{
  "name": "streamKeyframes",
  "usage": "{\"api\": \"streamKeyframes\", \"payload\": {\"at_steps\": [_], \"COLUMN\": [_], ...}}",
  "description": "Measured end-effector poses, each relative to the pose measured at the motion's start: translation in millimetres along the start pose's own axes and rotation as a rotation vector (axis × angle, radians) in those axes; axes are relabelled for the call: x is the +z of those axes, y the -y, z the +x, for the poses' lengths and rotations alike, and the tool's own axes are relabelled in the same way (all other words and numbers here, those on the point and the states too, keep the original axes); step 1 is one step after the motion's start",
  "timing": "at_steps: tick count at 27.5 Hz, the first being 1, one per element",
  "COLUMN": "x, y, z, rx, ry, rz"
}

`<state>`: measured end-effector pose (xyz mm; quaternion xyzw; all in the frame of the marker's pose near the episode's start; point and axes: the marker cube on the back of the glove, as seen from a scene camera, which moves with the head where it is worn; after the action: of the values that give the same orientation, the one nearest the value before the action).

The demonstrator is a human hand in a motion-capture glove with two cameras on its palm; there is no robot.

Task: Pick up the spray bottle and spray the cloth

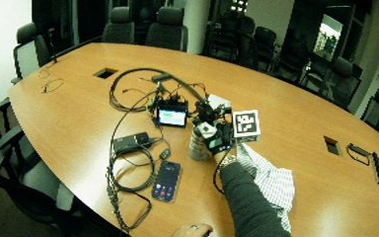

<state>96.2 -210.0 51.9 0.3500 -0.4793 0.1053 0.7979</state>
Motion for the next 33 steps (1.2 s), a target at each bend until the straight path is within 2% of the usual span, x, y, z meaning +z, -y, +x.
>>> {"api": "streamKeyframes", "payload": {"at_steps": [9,15,22,29,33], "x": [15,23,29,14,-9], "y": [-4,2,-21,-81,-112], "z": [4,-7,-23,-55,-76], "rx": [0.095,0.102,0.144,0.056,-0.040], "ry": [-0.196,-0.293,-0.413,-0.657,-0.809], "rz": [-0.128,-0.177,-0.351,-0.551,-0.555]}}
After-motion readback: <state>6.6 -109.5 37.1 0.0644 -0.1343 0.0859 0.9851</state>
